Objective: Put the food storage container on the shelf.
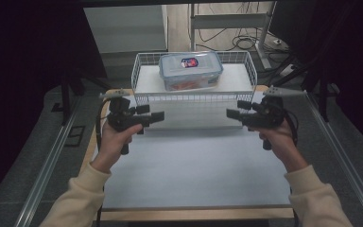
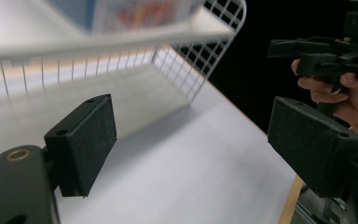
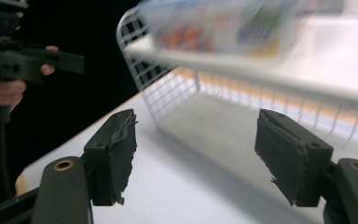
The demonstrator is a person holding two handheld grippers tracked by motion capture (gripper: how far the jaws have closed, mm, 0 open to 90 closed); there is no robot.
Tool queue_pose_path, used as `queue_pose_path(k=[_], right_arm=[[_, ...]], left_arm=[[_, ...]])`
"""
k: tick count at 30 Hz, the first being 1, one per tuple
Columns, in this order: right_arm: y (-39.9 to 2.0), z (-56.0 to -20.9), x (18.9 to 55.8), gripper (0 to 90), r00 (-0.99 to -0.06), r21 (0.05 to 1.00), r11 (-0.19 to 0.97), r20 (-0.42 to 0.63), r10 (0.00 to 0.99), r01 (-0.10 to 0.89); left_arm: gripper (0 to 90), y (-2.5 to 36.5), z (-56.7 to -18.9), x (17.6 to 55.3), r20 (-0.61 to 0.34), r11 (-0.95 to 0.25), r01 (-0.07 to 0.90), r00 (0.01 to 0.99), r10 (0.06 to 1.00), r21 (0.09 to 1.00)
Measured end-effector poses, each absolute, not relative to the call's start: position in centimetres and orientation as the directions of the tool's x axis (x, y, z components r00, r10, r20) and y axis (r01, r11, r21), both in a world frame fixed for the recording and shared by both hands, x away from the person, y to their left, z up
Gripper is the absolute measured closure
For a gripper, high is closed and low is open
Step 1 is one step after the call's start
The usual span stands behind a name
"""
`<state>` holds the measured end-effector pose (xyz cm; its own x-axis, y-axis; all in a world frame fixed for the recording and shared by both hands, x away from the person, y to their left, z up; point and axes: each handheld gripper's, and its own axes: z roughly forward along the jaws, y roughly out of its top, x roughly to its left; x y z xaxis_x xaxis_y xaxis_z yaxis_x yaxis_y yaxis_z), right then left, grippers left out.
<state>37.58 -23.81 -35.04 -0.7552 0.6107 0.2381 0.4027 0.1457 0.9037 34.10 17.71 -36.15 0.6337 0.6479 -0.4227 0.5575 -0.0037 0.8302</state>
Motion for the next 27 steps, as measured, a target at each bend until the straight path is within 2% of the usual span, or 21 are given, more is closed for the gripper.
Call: queue_pose_path(k=[4,7,16,27], right_arm=[[-24.1,-37.6,35.6,28.1,-0.772,0.895,0.170,0.245,0.587,0.413],[-24.3,-38.8,35.0,27.9,-0.773,0.888,0.168,0.263,0.577,0.428],[-25.1,-44.9,33.0,27.0,-0.753,0.846,0.200,0.301,0.585,0.494],[-25.1,-45.5,32.1,18.5,-0.750,0.880,0.222,0.199,0.631,0.421]], left_arm=[[15.4,17.9,-39.6,31.9,-0.456,-0.008,0.595,0.626,0.633,0.804],[15.4,17.9,-40.8,31.4,-0.461,-0.020,0.608,0.621,0.634,0.793],[15.5,17.4,-44.3,29.9,-0.426,-0.070,0.620,0.611,0.667,0.781],[15.5,16.8,-46.5,29.7,-0.378,-0.111,0.611,0.612,0.695,0.784]])
